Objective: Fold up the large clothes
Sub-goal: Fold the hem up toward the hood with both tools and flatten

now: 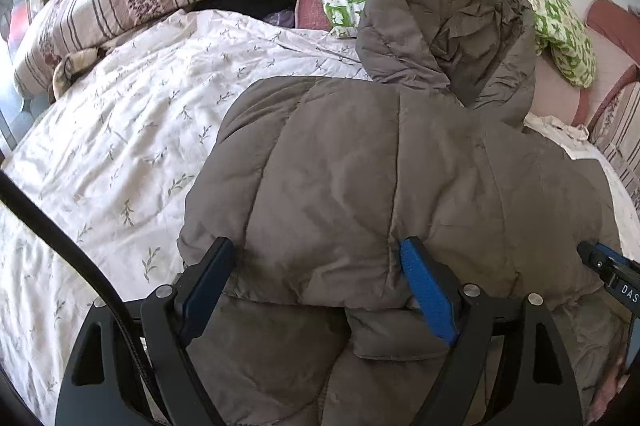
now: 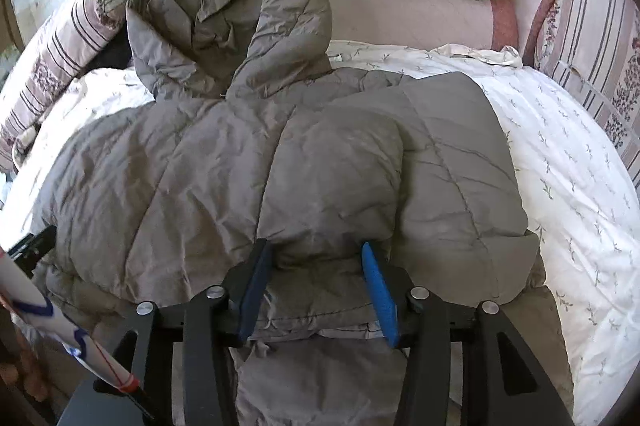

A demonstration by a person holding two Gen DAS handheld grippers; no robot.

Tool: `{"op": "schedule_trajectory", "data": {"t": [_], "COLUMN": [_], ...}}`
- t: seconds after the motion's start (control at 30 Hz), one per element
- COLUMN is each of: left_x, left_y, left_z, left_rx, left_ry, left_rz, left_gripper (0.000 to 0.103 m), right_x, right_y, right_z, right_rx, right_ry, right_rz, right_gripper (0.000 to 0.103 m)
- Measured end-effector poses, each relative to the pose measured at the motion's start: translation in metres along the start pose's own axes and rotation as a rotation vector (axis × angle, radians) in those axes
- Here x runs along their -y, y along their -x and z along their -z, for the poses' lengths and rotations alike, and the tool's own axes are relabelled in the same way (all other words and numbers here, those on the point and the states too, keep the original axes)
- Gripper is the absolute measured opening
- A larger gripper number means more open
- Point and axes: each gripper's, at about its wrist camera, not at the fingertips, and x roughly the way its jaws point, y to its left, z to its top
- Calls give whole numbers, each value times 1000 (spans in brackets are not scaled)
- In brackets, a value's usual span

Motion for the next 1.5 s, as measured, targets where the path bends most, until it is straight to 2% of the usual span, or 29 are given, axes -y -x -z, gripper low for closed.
{"op": "schedule_trajectory", "data": {"t": [0.23, 0.3, 0.43, 0.57, 0.9, 1.1, 1.33, 1.5], "left_x": [6, 8, 10, 9, 12, 12, 12, 10], "left_y": [12, 14, 17, 13, 8, 8, 6, 6], "left_z": [2, 2, 5, 6, 9, 8, 9, 9], "left_rx": [27, 27, 26, 13, 0, 0, -2, -6], "left_ry": [-13, -17, -30, -27, -38, -39, -40, -33], "left_rz": [-7, -6, -13, -14, -24, -25, -26, -14], "left_gripper": [84, 84, 84, 84, 85, 85, 86, 86], "right_x": [-13, -19, -38, -49, -53, -45, -39, -37], "right_y": [8, 14, 21, 14, 4, 0, 1, 34], "right_z": [6, 10, 17, 23, 26, 24, 23, 23], "right_rx": [28, 45, 72, 68, 48, 21, 5, 41], "right_ry": [59, 83, 157, 208, 229, 188, 147, 149], "right_rz": [57, 79, 104, 149, 191, 180, 149, 121], "right_gripper": [64, 71, 74, 86, 92, 99, 99, 92]}}
